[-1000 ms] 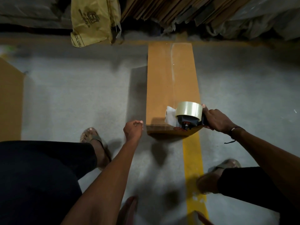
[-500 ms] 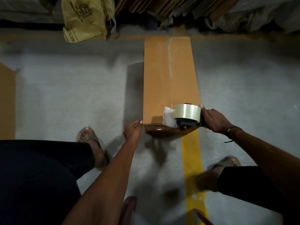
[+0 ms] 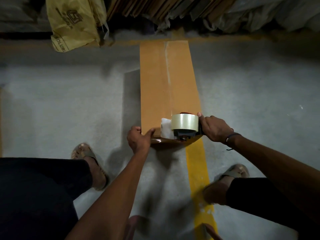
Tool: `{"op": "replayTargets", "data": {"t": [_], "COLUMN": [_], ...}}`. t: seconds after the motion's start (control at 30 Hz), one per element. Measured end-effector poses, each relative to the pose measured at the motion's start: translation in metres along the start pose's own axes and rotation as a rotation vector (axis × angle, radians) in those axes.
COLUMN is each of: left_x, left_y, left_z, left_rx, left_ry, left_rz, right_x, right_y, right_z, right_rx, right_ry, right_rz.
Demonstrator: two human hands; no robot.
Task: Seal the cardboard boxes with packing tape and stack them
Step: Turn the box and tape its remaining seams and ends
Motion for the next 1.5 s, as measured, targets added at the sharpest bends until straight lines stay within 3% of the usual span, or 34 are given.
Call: {"op": "replayTargets", "data": {"t": [0.13,0.27,0.57,0.63,0.7,0.8,0.87,0.97,1.33,1.4,1.5], "left_x": [0.000,-0.001,0.002,0.002,-0.006,-0.039,-0.064,-0.088,-0.096,-0.099,-0.103], "left_y": [-0.002,-0.003,0.006,0.017,0.030,0.053,0.066,0.077,0.073,0.074,0.076], "left_z": [-0.001,-0.003,0.004,0.014,0.029,0.056,0.070,0.076,0.076,0.077,0.092], "left_rx": [0.002,-0.011,-0.028,-0.108,-0.304,-0.599,-0.661,-0.581,-0.440,-0.365,-0.072], "left_ry": [-0.006,0.006,-0.039,-0.161,-0.211,-0.141,-0.176,-0.172,-0.103,-0.086,0.057], "left_rz": [0.040,0.043,0.016,0.070,0.084,-0.204,-0.441,-0.589,-0.578,-0.584,-0.630], "right_x": [0.000,0.000,0.028,0.026,0.023,0.021,0.021,0.019,0.022,0.021,0.012], "right_y": [-0.002,0.000,0.018,0.017,0.014,0.009,0.008,0.005,0.001,0.003,0.000], "right_z": [0.002,0.024,0.104,0.106,0.111,0.117,0.118,0.122,0.149,0.157,0.155], "right_rx": [-0.030,0.082,-0.102,-0.068,-0.046,-0.026,-0.010,-0.001,-0.016,-0.056,-0.070], "right_ry": [-0.020,0.035,-0.024,-0.011,-0.030,-0.051,-0.044,-0.045,-0.041,-0.058,-0.091], "right_rz": [-0.003,0.020,0.053,0.066,0.076,0.061,0.047,0.054,0.024,0.020,-0.003]}}
Point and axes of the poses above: each hand's wrist, its own y-axis away from the middle knuckle, its own x-axis out of the back of the hand, z = x × y, the point moved 1 cm from there along -y, towards the middle knuckle
